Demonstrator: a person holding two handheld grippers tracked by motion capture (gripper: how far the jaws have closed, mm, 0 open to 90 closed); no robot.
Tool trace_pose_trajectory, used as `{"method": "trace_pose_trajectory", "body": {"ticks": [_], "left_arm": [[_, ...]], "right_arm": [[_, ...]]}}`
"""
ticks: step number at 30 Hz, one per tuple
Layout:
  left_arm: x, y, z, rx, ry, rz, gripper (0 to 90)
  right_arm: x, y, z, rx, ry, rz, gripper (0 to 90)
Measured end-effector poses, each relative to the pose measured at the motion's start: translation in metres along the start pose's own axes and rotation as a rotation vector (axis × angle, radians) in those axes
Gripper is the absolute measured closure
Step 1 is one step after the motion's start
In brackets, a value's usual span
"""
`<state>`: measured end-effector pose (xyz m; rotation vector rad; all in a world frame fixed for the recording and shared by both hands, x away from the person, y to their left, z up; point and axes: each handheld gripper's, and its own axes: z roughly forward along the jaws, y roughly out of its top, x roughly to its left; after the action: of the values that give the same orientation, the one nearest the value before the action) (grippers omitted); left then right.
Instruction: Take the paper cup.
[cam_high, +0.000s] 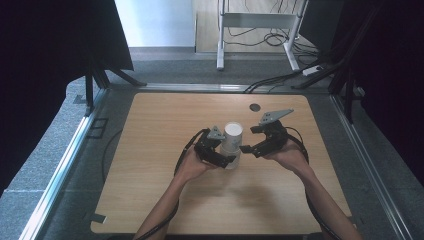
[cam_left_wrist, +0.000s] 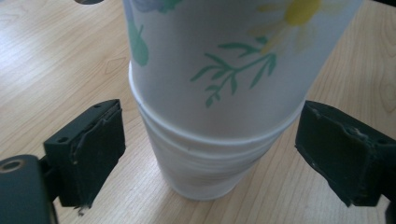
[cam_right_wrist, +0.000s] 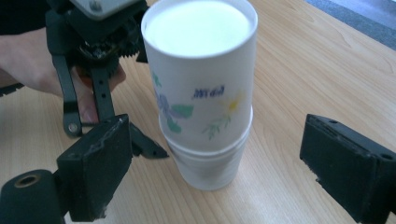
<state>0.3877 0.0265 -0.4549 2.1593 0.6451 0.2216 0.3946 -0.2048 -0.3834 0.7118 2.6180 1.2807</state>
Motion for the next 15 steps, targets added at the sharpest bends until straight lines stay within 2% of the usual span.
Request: {"method": "trace_pose_trajectory", "body": {"ticks": [3, 7, 15], "left_arm": [[0.001, 0.000, 0.001, -0.003, -0.002, -0.005, 12.4], [0.003, -0.001, 0.002, -0.012, -0.015, -0.014, 14.3], [0.002, -0.001, 0.002, -0.016, -0.016, -0.016, 19.3]], "right_arm": [[0.000, 0.007, 0.004, 0.008, 0.004, -0.014, 11.7], [-0.002, 0.013, 0.006, 0.006, 0.011, -0.012, 12.8], [-0.003, 0.027, 0.009, -0.004, 0.031, -0.007, 13.7]]}}
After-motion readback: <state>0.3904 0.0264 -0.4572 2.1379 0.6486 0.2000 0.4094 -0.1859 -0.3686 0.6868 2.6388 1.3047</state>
